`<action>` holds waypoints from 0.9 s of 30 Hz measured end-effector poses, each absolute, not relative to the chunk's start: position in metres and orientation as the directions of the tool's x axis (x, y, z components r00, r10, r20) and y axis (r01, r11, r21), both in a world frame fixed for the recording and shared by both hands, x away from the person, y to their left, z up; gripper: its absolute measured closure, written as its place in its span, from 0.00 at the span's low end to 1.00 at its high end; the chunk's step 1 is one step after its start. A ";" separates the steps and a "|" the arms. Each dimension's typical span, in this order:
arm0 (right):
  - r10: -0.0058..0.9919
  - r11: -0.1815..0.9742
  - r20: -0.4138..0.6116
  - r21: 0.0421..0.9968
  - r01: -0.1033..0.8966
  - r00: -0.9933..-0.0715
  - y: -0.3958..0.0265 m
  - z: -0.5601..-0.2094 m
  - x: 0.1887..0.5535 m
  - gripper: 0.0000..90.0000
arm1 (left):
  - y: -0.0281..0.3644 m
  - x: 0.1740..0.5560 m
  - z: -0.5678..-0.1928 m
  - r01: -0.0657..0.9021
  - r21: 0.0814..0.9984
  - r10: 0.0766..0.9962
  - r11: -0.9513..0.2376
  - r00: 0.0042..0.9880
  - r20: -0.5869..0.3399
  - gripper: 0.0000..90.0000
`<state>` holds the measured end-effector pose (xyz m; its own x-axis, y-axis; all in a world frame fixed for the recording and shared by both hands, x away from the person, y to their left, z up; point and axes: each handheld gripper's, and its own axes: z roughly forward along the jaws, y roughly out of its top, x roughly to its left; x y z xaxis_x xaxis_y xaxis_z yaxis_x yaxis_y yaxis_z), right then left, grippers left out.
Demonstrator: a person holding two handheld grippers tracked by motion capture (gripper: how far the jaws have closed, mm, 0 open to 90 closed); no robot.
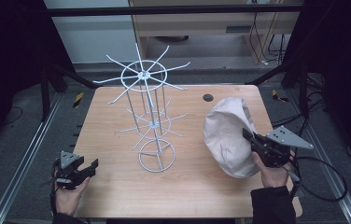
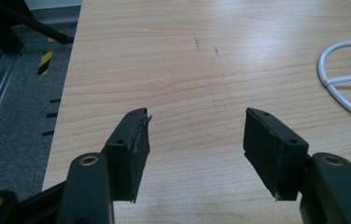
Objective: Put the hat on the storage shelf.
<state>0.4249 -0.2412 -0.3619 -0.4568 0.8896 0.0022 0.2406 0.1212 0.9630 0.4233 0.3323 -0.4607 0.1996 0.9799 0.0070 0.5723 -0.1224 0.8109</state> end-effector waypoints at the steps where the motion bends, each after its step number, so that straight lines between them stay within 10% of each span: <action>1: 0.889 0.114 0.005 0.966 0.232 -0.459 -0.242 -0.360 0.424 0.98 | 0.332 0.423 -0.461 0.573 0.810 0.980 -0.123 0.200 0.007 0.45; 27: 0.847 -0.015 0.025 1.000 0.023 -0.531 -0.241 -0.320 0.404 0.98 | 0.332 0.423 -0.461 0.568 0.813 0.981 -0.127 0.195 0.016 0.39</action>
